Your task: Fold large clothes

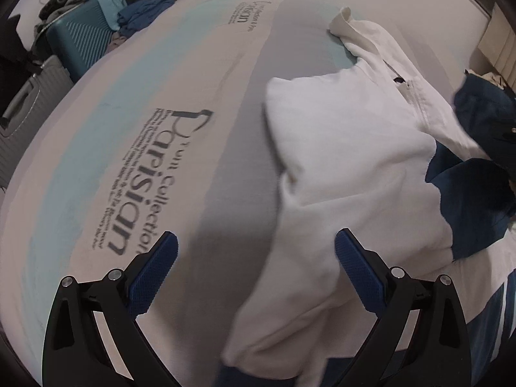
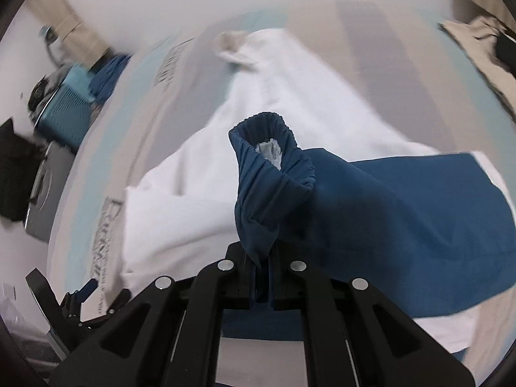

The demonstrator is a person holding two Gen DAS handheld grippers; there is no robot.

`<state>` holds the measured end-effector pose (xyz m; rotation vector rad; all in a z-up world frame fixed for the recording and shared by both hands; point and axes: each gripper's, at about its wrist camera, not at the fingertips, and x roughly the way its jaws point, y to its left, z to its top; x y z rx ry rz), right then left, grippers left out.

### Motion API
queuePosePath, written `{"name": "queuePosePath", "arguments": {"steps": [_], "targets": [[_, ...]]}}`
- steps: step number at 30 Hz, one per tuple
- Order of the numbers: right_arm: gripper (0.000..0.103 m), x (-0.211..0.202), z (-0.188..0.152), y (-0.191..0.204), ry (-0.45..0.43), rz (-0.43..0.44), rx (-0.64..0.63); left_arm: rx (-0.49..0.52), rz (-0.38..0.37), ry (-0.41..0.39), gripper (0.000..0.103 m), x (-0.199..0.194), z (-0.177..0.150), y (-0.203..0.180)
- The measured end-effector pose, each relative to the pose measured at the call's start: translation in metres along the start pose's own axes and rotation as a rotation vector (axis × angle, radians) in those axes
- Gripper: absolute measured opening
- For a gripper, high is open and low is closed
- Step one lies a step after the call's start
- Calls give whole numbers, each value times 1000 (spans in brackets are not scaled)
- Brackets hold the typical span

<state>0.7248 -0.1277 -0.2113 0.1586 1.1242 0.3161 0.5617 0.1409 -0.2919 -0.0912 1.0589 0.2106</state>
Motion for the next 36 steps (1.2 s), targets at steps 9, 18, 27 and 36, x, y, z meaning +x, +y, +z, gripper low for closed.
{"name": "queuePosePath", "arguments": {"steps": [9,18,27,36], "targets": [[4,49,-29,95,64,22,-39,-34,-22,-8,96,-10,-7,51],[4,93,-55,142,119,-58,-96,-75,-28,7,96,-15,-20,95],[10,107,-66,157,167,-85,-207,-93,-38,14,96,-11,-26,111],[39,32,-63,157,145,136,-276,-115,-41,3,96,-15,-21,113]]}}
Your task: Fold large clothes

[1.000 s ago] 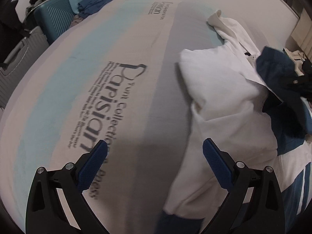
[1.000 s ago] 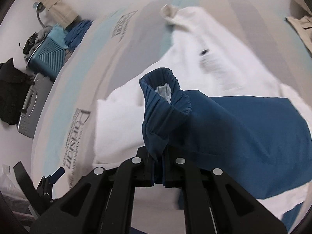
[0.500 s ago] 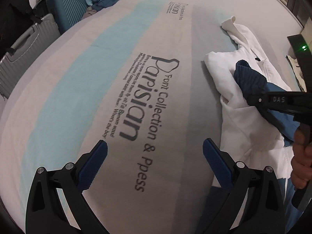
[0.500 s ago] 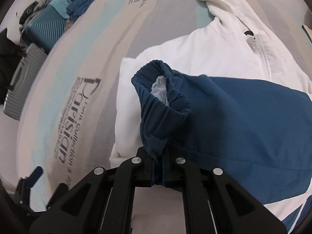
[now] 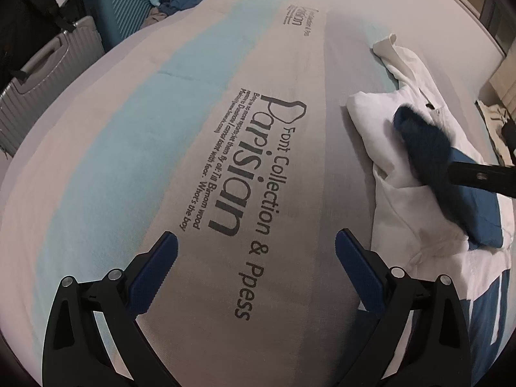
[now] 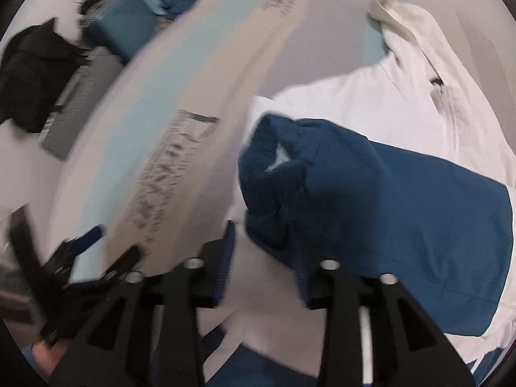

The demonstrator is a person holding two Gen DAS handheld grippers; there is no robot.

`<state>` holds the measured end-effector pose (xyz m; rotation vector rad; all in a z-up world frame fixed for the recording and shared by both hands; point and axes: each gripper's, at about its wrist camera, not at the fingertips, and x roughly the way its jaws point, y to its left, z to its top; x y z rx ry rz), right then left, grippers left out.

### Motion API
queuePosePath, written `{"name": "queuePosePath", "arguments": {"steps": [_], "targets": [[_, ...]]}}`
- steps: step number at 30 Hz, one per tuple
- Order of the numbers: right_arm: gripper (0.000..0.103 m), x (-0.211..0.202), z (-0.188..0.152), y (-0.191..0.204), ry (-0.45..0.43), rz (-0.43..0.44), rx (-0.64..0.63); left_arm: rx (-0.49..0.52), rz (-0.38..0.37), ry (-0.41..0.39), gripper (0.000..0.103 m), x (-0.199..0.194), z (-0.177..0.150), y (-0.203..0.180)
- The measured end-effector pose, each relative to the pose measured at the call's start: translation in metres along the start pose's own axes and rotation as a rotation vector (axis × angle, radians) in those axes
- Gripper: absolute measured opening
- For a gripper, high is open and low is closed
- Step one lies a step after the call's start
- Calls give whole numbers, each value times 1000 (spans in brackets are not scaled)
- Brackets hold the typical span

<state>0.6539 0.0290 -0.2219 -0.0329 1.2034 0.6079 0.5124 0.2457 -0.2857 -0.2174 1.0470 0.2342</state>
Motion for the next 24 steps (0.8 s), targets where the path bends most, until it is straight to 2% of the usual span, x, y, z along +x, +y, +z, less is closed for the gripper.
{"name": "queuePosePath", "arguments": {"steps": [2,4,6,10,24], "targets": [[41,-14,0,0,-39,-1,-28,-5,-1,-3,96,-1,2,0],[41,-21,2,-6,-74,-67,-30,-4,-4,-6,96,0,5,-1],[41,-12,8,-21,-57,-116,10,1,-5,-9,96,1,8,-2],[41,13,20,-40,-23,-143,81,-8,-16,1,96,6,14,-6],[39,77,22,-19,41,-142,45,5,-22,9,97,12,22,-10]]}}
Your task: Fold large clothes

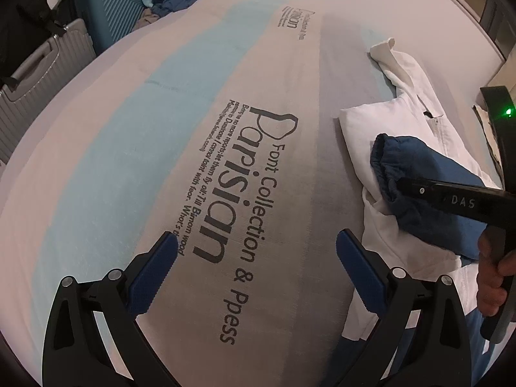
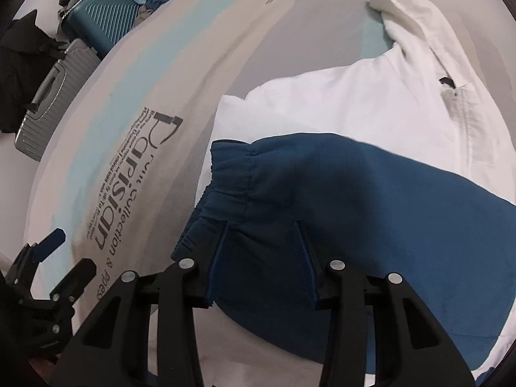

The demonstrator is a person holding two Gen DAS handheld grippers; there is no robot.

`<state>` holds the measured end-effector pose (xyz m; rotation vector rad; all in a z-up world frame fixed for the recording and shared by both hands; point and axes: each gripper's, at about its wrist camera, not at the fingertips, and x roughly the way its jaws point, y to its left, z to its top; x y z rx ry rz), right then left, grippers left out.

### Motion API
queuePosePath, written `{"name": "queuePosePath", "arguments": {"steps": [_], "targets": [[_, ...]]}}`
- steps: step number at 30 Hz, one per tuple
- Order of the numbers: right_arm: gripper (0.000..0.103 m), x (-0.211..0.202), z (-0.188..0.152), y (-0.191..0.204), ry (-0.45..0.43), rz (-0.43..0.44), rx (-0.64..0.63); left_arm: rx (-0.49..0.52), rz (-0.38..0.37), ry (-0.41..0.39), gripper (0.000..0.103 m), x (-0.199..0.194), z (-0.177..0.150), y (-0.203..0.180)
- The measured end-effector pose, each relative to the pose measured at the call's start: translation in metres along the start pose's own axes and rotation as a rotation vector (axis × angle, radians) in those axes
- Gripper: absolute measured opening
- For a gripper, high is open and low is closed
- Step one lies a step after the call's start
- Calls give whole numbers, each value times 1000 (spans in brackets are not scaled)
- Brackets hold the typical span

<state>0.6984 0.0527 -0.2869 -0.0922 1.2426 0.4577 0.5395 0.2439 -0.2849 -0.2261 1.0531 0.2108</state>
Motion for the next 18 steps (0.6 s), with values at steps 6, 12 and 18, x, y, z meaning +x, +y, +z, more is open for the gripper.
{"name": "queuePosePath", "arguments": {"steps": [6,12,18], "targets": [[38,5,3,-4,20,18,-9,0,3,28,97,10,9,-7],[50,-44,11,-35,-27,52,-7,18,-33,17,97,9,47,-26],[71,-96,31,-114,-118,-33,-92,139,-128,8,97,29,121,-78]]}}
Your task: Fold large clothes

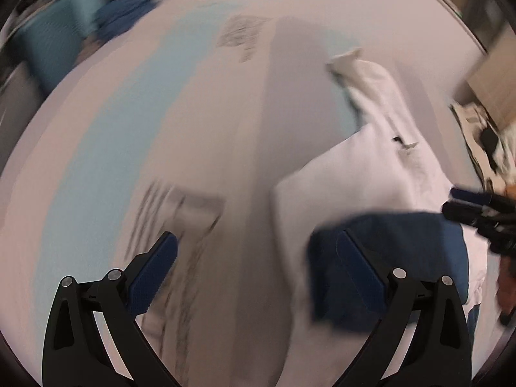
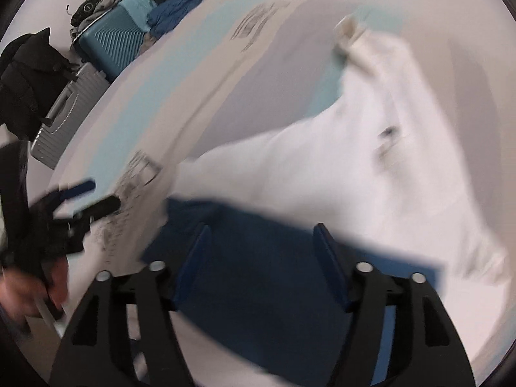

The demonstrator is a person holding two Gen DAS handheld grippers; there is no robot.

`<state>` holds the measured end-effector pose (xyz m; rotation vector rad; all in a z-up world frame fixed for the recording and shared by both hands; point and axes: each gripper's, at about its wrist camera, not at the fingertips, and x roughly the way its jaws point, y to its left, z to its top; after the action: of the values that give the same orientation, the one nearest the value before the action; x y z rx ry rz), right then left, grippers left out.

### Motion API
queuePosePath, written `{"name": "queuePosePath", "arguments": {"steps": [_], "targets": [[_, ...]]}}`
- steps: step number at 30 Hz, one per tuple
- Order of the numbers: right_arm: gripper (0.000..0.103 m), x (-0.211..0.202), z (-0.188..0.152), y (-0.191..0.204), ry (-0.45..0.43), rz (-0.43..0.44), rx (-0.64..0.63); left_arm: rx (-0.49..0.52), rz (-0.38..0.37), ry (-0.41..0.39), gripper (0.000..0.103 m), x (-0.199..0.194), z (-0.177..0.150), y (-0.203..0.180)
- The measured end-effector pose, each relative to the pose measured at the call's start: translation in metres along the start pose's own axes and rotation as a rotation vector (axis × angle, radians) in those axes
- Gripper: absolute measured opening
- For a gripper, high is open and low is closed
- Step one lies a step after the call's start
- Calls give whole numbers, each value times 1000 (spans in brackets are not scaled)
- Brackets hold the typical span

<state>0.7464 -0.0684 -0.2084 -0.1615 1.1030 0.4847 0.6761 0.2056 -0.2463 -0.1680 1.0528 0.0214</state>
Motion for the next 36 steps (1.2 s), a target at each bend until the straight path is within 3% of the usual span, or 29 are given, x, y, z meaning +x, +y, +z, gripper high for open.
{"name": "queuePosePath", "arguments": {"steps": [2,7,14,21,28,34,36], "targets": [[72,-2,7,-31,-13,-56,-25,80,-30,3,97,22,35,-26],[72,17,39,-114,2,-136,-11,128,-180,50,97,82,111,-75],[72,75,73,-176,50,-80,38,211,-208,110,97,170,187,-138],[72,129,87,-210,69,-30,169,162,-266,196,97,234,215,-155],[70,156,100,-226,73,24,270,36,-324,196,96,263,227,-148],[70,169,103,-235,89,45,350,20,-331,183,95,270,229,-155],[70,170,103,-236,94,52,371,22,-334,187,89,271,230,-157]]}}
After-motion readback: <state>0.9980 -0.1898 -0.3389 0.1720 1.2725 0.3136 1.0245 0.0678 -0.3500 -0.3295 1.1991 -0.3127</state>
